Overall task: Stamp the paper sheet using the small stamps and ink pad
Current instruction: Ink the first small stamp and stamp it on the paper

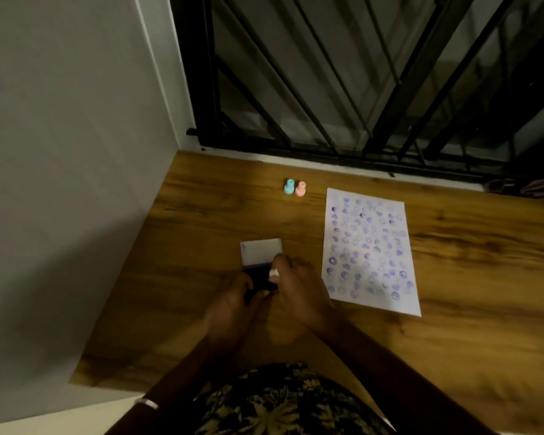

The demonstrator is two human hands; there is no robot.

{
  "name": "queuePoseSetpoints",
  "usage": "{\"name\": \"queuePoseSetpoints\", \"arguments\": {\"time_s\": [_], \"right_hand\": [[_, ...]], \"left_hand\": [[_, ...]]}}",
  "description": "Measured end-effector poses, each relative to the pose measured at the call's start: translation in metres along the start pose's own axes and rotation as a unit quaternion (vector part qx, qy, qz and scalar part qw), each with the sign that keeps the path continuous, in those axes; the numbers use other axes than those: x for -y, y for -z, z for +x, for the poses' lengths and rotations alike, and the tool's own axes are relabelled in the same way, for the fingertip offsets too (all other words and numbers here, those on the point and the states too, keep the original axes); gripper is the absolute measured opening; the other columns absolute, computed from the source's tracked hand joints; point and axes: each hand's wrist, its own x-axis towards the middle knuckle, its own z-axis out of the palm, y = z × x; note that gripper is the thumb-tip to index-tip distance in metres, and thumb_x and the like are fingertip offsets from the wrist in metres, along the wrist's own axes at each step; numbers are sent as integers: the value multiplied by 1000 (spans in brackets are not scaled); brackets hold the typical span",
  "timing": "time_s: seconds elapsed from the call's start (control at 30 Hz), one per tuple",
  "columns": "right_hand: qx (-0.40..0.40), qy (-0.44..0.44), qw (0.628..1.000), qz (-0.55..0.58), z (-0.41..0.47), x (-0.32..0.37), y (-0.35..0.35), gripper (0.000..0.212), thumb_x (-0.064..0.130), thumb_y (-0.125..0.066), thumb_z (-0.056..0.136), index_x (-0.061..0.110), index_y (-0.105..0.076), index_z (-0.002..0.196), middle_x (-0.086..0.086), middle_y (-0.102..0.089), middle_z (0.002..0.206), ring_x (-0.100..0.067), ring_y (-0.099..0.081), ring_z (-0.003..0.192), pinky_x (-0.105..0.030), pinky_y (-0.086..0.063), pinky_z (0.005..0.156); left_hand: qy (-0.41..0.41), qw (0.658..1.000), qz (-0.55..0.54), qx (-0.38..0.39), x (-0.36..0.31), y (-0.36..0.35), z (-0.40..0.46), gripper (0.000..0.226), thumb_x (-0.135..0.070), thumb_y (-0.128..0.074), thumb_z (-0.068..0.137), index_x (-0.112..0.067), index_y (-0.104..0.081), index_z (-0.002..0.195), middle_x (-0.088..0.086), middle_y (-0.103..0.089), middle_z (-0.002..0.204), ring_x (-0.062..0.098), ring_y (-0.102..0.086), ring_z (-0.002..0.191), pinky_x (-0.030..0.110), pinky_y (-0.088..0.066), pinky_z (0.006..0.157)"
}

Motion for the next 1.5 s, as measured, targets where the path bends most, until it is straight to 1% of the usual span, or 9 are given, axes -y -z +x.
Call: {"name": "queuePoseSetpoints", "arguments": {"time_s": [0.17, 0.27, 0.37, 0.47, 0.6, 0.73, 1.2, 1.4, 1.5], "right_hand": [[-4, -102, 995, 15, -30, -28, 20, 20, 20, -62, 89, 14, -53, 106, -8, -65, 92, -24, -61, 80, -35, -48, 69], [-7, -146, 989, -28, -57, -57, 23, 21, 22, -60, 90, 13, -50, 107, -10, -67, 94, -26, -65, 83, -41, -54, 69], [-7, -202, 978, -47, -81, -79, 32, 24, 19, -65, 87, 12, -52, 105, -11, -67, 93, -28, -65, 82, -41, -55, 67], [-9, -241, 968, -73, -99, -91, 41, 23, 16, -68, 83, 13, -52, 99, -11, -67, 83, -30, -64, 72, -37, -52, 61], [1, -252, 963, -97, -111, -99, 41, 34, -1, -70, 71, 14, -50, 95, -9, -66, 79, -32, -63, 69, -35, -47, 56], [4, -252, 961, -112, -109, -105, 39, 30, 2, -67, 74, 15, -50, 95, -8, -68, 83, -32, -61, 71, -36, -46, 57], [28, -232, 962, -138, -98, -114, 34, 24, 15, -69, 79, 12, -53, 96, -9, -68, 86, -32, -61, 76, -39, -46, 61], [46, -223, 964, -139, -92, -116, 35, 26, 11, -71, 77, 10, -52, 94, -11, -66, 83, -33, -59, 73, -33, -37, 56], [31, -230, 966, -110, -83, -122, 32, 26, 3, -69, 73, 7, -54, 93, -15, -65, 78, -36, -58, 67, -34, -40, 51]], "left_hand": [[12, 999, -50, 1, -4, 3, 0, 25, -54, -51, 90, -31, -42, 85, -10, -49, 77, 2, -46, 63, 23, -28, 49], [-46, 998, -33, 5, -23, -1, 2, 22, -49, -54, 91, -30, -44, 85, -11, -48, 74, 3, -44, 58, 19, -26, 47], [-131, 990, -13, 49, -55, -15, 9, 17, -48, -54, 91, -31, -51, 92, -9, -58, 90, 3, -51, 71, 14, -35, 56], [-178, 979, -21, 100, -90, -36, 16, 25, -44, -53, 92, -26, -57, 109, -3, -64, 112, 12, -63, 89, 25, -49, 71], [-244, 960, 18, 137, -119, -70, 27, 40, -41, -54, 92, -24, -50, 128, 3, -60, 129, 22, -61, 108, 35, -50, 82], [-276, 942, 73, 175, -128, -96, 36, 51, -40, -55, 90, -17, -43, 134, 10, -53, 135, 28, -55, 117, 42, -49, 88], [-259, 947, 57, 181, -122, -113, 42, 55, -41, -60, 88, -18, -45, 135, 10, -58, 128, 28, -57, 111, 43, -51, 88], [-257, 946, 51, 191, -120, -112, 41, 57, -41, -60, 88, -16, -44, 138, 9, -59, 128, 27, -58, 111, 40, -51, 88], [-251, 948, 48, 189, -126, -112, 48, 57, -40, -60, 89, -15, -43, 138, 10, -59, 128, 27, -58, 110, 39, -50, 88]]}}
